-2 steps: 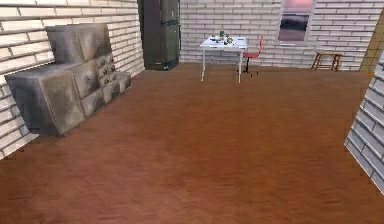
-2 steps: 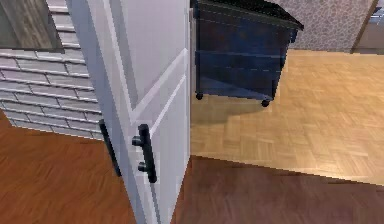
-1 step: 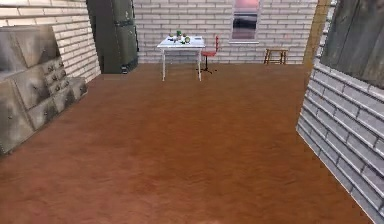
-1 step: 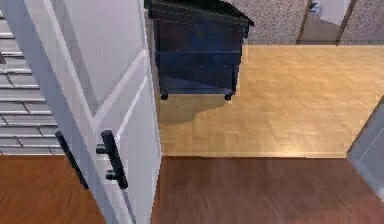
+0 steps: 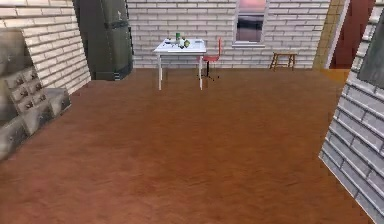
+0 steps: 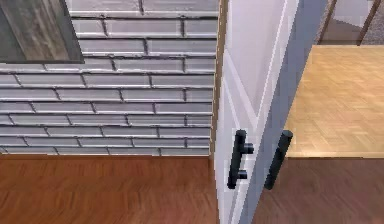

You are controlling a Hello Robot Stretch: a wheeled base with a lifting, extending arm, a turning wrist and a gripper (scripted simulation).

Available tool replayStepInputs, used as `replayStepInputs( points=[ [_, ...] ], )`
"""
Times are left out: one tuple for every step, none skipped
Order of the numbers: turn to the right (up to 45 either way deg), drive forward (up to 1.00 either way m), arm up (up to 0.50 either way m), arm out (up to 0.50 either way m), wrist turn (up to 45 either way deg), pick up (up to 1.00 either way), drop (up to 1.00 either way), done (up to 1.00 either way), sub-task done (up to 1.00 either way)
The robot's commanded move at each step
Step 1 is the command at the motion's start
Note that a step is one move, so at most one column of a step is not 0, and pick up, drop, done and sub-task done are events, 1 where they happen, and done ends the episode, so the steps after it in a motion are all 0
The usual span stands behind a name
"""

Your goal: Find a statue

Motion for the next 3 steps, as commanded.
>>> replayStepInputs(
  points=[
    [3.0, 0.0, 0.0, 0.0, 0.0, 0.0, 0.0, 0.0, 0.0],
    [0.0, 1.0, 0.0, 0.0, 0.0, 0.0, 0.0, 0.0, 0.0],
    [0.0, 1.0, 0.0, 0.0, 0.0, 0.0, 0.0, 0.0, 0.0]
  ],
)
